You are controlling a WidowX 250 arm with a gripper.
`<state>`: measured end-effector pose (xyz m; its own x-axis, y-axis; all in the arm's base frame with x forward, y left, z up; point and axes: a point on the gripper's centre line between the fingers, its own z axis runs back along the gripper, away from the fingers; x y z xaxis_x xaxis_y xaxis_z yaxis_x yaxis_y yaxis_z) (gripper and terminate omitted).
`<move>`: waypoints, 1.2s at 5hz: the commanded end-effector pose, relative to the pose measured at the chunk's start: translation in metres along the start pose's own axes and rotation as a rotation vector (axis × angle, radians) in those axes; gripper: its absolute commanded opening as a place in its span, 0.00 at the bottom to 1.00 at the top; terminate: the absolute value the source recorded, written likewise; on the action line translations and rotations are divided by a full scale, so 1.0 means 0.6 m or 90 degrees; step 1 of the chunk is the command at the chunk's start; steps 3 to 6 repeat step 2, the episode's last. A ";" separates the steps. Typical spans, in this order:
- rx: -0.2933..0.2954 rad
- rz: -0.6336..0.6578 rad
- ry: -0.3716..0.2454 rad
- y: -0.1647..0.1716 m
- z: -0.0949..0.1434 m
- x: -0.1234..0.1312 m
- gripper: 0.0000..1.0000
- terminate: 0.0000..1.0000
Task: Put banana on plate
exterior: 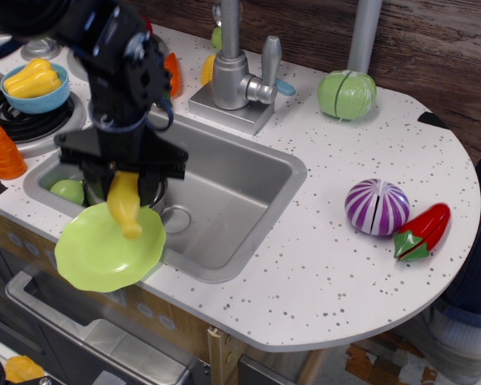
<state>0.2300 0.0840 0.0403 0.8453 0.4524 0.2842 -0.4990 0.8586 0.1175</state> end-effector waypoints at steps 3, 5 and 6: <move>-0.030 0.065 -0.047 0.011 -0.027 -0.017 1.00 1.00; -0.030 0.065 -0.047 0.011 -0.027 -0.017 1.00 1.00; -0.030 0.065 -0.047 0.011 -0.027 -0.017 1.00 1.00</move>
